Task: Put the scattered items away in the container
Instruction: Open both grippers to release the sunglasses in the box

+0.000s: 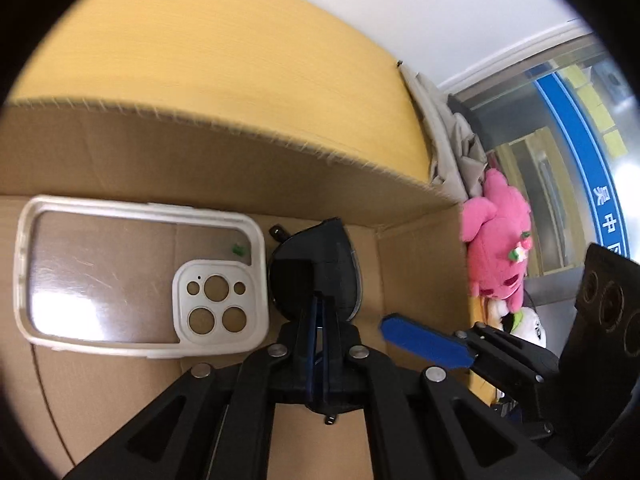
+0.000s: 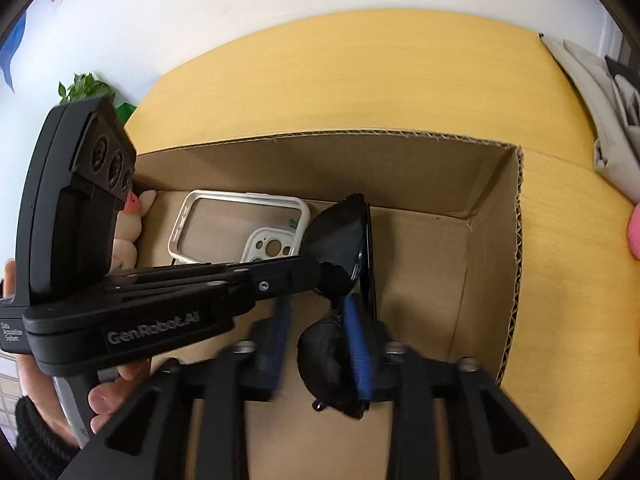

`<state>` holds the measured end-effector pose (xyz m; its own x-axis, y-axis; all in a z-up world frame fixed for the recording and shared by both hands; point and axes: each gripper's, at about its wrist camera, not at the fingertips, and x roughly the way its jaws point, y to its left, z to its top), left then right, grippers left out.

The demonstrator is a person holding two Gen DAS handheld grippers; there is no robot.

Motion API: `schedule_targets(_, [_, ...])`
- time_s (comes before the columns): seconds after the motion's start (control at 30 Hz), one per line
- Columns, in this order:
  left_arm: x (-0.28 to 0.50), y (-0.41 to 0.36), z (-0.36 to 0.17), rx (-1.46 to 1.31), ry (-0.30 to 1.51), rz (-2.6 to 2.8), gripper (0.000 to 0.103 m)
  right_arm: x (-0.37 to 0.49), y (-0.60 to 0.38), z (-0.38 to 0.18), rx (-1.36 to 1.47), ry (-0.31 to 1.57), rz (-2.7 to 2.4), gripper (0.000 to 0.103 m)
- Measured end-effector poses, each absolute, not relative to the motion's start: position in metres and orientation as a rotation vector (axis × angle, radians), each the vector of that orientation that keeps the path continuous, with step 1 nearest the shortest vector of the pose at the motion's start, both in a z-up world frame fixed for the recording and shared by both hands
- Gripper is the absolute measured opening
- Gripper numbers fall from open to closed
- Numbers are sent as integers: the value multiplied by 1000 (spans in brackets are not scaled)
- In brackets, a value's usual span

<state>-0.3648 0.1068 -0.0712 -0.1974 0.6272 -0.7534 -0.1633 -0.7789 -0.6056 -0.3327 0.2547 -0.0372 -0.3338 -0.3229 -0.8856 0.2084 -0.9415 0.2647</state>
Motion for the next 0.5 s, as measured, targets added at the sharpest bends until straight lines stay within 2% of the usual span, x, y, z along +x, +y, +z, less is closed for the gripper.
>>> schedule_targets(0.03, [-362,105,-62,-1530,-542,2035,0,-330,254,-31,1561,-126,-2349,56])
schedule_targets(0.07, [-357,102,-52,-1501,-528,2053,5,-326,255,-23,1543,-101,-2399,77])
schedule_targets(0.1, [-351,100,-41,-1473,-506,2069,8,-323,257,-17,1534,-92,-2440,88])
schedule_targets(0.13, [-341,97,-28,-1447,-468,2097,21,-317,261,-10,1513,-97,-2475,99])
schedule_targets(0.17, [-334,94,-19,-1431,-445,2114,39,-309,265,-1,1476,-115,-2491,99])
schedule_targets(0.23, [-313,84,2,-1389,-400,2172,57,-288,268,17,1411,-129,-2508,99])
schedule_targets(0.43, [-216,34,58,-1229,-370,2316,75,-189,262,75,1141,-110,-2587,102])
schedule_targets(0.5, [-175,22,71,-1188,-301,2340,75,-148,262,85,1083,-123,-2600,103])
